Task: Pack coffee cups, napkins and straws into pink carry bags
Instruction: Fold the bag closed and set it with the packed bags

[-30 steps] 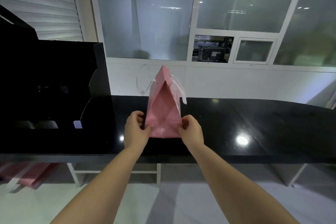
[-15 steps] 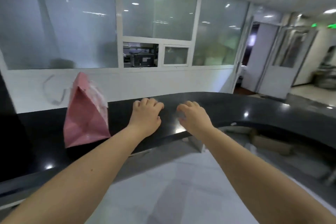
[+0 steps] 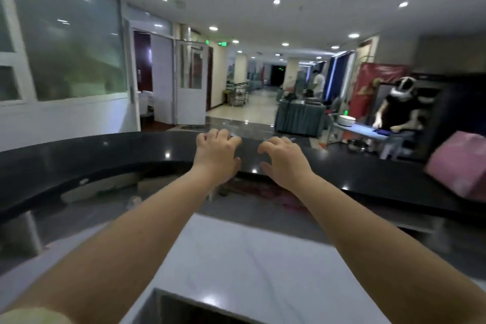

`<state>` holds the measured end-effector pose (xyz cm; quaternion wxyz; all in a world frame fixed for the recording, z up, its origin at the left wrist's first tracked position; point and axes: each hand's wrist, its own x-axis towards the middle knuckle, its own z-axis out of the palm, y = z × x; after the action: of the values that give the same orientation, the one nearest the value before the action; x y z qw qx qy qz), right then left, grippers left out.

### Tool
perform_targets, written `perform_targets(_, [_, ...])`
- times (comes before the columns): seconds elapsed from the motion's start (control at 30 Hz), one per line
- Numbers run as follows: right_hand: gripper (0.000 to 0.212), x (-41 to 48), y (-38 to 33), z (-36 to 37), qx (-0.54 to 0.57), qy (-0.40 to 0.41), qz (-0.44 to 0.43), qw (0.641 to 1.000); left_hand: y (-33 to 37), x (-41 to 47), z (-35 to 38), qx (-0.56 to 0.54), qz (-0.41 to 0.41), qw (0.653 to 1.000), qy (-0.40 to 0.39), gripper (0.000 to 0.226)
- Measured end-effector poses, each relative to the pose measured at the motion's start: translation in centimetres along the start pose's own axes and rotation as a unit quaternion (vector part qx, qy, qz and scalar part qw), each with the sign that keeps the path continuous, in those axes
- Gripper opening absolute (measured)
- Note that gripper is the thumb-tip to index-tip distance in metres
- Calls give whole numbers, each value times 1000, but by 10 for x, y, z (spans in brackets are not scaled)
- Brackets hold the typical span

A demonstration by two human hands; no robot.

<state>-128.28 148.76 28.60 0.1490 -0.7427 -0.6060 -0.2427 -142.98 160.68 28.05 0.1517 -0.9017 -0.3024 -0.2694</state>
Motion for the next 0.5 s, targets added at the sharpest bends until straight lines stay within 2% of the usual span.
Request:
perform_targets(0.13, [32,-77,119,-36,-67,3,76,995,147,47,22,-74,70,995,2,47])
perform_targets(0.3, [28,-183,230,-68,-113,-11,203,973,315,71,41,-132,187,973,-11,43])
perform_targets(0.5, [25,-327,315,-83,-165,-59,358,917,491,59,63,-203,310,928,-39,37])
